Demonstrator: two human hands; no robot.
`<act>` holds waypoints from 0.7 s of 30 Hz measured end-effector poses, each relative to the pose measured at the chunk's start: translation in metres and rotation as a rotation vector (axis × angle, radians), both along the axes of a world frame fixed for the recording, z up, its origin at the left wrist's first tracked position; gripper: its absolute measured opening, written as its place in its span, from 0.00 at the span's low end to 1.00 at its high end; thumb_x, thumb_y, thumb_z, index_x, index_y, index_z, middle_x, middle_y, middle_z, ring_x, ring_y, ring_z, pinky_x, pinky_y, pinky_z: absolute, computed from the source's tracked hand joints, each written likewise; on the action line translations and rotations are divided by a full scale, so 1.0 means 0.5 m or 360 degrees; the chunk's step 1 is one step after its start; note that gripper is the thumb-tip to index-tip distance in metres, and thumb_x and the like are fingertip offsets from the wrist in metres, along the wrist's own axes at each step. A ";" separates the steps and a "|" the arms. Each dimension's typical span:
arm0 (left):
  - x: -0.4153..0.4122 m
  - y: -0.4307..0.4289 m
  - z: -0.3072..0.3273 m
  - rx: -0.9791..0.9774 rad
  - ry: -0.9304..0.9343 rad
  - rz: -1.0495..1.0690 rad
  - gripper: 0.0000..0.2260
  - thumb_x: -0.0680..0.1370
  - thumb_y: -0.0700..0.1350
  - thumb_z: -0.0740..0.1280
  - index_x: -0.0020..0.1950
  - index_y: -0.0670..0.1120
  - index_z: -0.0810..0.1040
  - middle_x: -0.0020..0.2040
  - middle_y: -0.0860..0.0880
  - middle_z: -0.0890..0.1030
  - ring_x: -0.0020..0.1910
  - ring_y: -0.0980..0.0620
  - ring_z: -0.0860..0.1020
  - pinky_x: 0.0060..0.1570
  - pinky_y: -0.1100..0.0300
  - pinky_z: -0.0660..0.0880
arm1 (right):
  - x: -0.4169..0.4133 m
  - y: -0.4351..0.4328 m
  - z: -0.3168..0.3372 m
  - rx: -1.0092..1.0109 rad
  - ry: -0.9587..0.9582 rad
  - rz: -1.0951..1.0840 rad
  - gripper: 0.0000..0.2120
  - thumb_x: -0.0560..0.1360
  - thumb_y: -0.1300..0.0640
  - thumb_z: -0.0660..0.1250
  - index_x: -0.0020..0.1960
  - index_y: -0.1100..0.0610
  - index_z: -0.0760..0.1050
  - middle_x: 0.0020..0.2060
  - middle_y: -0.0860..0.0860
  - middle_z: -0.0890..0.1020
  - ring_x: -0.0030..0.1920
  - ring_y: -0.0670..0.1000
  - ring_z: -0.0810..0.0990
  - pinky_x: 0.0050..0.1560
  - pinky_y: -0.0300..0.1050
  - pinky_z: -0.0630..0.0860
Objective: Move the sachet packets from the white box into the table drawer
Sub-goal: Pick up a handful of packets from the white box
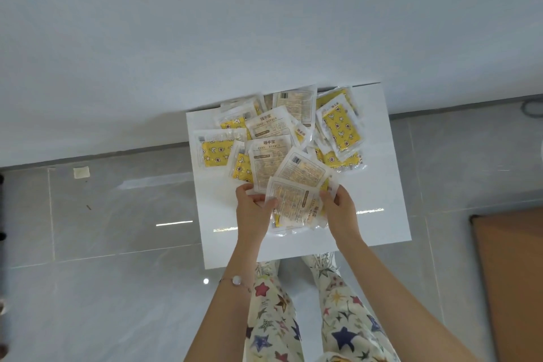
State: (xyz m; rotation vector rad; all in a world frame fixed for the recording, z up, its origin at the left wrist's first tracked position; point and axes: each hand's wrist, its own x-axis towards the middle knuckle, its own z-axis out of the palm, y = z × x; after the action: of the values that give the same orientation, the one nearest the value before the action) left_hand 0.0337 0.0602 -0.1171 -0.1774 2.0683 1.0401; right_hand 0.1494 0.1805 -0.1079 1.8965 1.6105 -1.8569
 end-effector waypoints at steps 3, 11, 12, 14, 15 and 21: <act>0.006 0.005 -0.003 0.0033 -0.0018 -0.0001 0.21 0.73 0.39 0.72 0.60 0.48 0.66 0.45 0.51 0.80 0.39 0.55 0.78 0.39 0.69 0.74 | 0.001 0.009 0.001 -0.0106 0.0083 -0.0096 0.08 0.79 0.53 0.64 0.55 0.55 0.76 0.51 0.56 0.82 0.52 0.56 0.81 0.49 0.54 0.79; 0.032 -0.013 0.002 0.0042 0.0155 -0.0057 0.04 0.78 0.38 0.63 0.52 0.44 0.75 0.43 0.50 0.78 0.41 0.55 0.75 0.40 0.68 0.71 | -0.039 0.039 -0.011 -0.0177 -0.0060 -0.0415 0.15 0.72 0.48 0.73 0.56 0.53 0.78 0.47 0.48 0.83 0.49 0.50 0.80 0.43 0.43 0.72; 0.034 -0.019 0.001 0.0017 0.0204 -0.0048 0.03 0.79 0.38 0.62 0.50 0.42 0.75 0.42 0.49 0.77 0.40 0.54 0.74 0.40 0.66 0.71 | -0.039 0.039 -0.013 -0.0165 -0.0052 -0.0435 0.12 0.73 0.50 0.72 0.53 0.53 0.79 0.45 0.47 0.83 0.48 0.50 0.80 0.41 0.42 0.71; 0.035 -0.033 0.001 -0.0026 0.0238 0.0049 0.03 0.80 0.38 0.61 0.49 0.41 0.73 0.42 0.48 0.75 0.41 0.54 0.73 0.39 0.67 0.71 | -0.029 0.039 -0.014 -0.0137 -0.0025 -0.0452 0.05 0.74 0.53 0.71 0.49 0.52 0.78 0.42 0.46 0.82 0.45 0.49 0.79 0.39 0.41 0.71; 0.035 -0.038 0.001 -0.0048 0.0237 0.0104 0.03 0.80 0.39 0.60 0.49 0.40 0.72 0.42 0.49 0.74 0.41 0.54 0.73 0.38 0.70 0.70 | -0.022 0.038 -0.013 -0.0107 -0.0009 -0.0442 0.03 0.75 0.54 0.70 0.47 0.51 0.77 0.42 0.46 0.82 0.44 0.48 0.79 0.39 0.40 0.71; 0.033 -0.057 0.003 -0.0115 0.0121 0.0439 0.02 0.82 0.39 0.58 0.53 0.44 0.68 0.47 0.49 0.73 0.50 0.50 0.75 0.45 0.64 0.72 | 0.024 0.037 -0.010 0.0019 0.0082 -0.0322 0.05 0.79 0.58 0.62 0.54 0.54 0.74 0.48 0.46 0.80 0.47 0.44 0.79 0.39 0.35 0.71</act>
State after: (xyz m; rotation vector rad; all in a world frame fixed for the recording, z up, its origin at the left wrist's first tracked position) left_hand 0.0503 0.0315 -0.1157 -0.4777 2.1945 1.1509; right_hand 0.1616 0.1989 -0.1128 2.1045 1.4965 -1.9888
